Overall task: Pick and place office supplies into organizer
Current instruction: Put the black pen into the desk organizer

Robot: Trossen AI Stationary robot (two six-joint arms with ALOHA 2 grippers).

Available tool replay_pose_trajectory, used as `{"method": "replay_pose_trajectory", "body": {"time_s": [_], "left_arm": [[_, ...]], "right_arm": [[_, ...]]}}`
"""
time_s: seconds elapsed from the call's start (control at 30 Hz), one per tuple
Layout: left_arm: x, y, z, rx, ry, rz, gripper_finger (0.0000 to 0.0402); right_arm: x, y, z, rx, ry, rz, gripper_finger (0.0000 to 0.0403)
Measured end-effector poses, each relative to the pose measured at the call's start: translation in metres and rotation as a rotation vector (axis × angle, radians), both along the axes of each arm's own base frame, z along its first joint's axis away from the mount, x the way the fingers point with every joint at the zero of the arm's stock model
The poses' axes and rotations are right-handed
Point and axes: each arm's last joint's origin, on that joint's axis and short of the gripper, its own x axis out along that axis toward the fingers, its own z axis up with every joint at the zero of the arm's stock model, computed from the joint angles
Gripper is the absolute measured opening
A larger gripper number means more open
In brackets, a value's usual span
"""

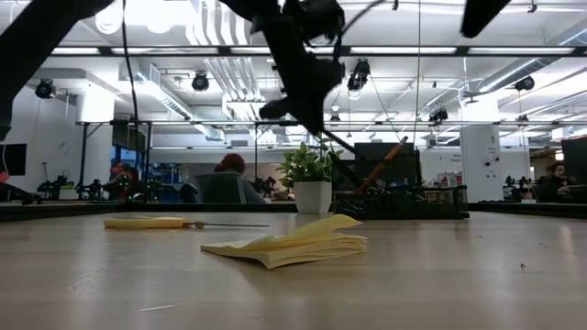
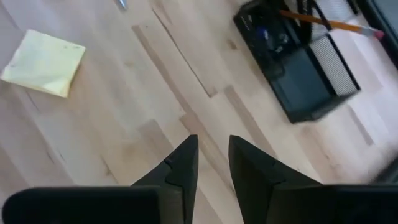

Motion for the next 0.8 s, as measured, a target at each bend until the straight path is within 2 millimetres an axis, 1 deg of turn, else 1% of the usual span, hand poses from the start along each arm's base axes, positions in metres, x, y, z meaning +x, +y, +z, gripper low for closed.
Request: {"method": "replay_pose_trajectory", "body": {"time_s": [0.17, 0.27, 0.33, 0.43, 0.47, 0.53, 0.6, 0.73, 0.8], "left_arm": [[0.014, 0.001, -0.029, -0.010, 0.051, -0.014, 0.0032], [0.020, 0.004, -0.038, 0.015, 0.056, -0.018, 0.0032], [0.026, 0.004, -0.038, 0.029, 0.002, -0.016, 0.0040], [0.032, 0.001, -0.035, 0.047, -0.068, -0.024, 0.0074], [0.033, 0.000, -0.034, 0.049, -0.079, -0.029, 0.0084], [0.032, -0.003, -0.034, 0.046, -0.053, -0.043, 0.0090], [0.031, -0.006, -0.030, 0.048, -0.051, -0.053, 0.0079], [0.027, -0.008, -0.019, 0.052, -0.076, -0.045, 0.0022], [0.026, -0.007, -0.018, 0.046, -0.092, -0.024, 0.0005]], "right_arm": [[-0.010, 0.010, 0.000, -0.011, -0.011, -0.030, 0.0072], [-0.013, 0.014, 0.000, -0.002, -0.023, -0.043, 0.0074], [-0.013, 0.016, -0.001, 0.001, -0.029, -0.048, 0.0075], [-0.014, 0.016, -0.001, 0.001, -0.032, -0.054, 0.0073], [-0.014, 0.016, -0.001, 0.001, -0.031, -0.054, 0.0072], [-0.014, 0.016, -0.001, 0.000, -0.032, -0.054, 0.0070], [-0.014, 0.016, -0.002, -0.013, -0.039, -0.055, 0.0068], [-0.014, 0.016, -0.003, -0.023, -0.037, -0.054, 0.0068], [-0.014, 0.015, -0.005, -0.027, -0.031, -0.053, 0.0068]]}}
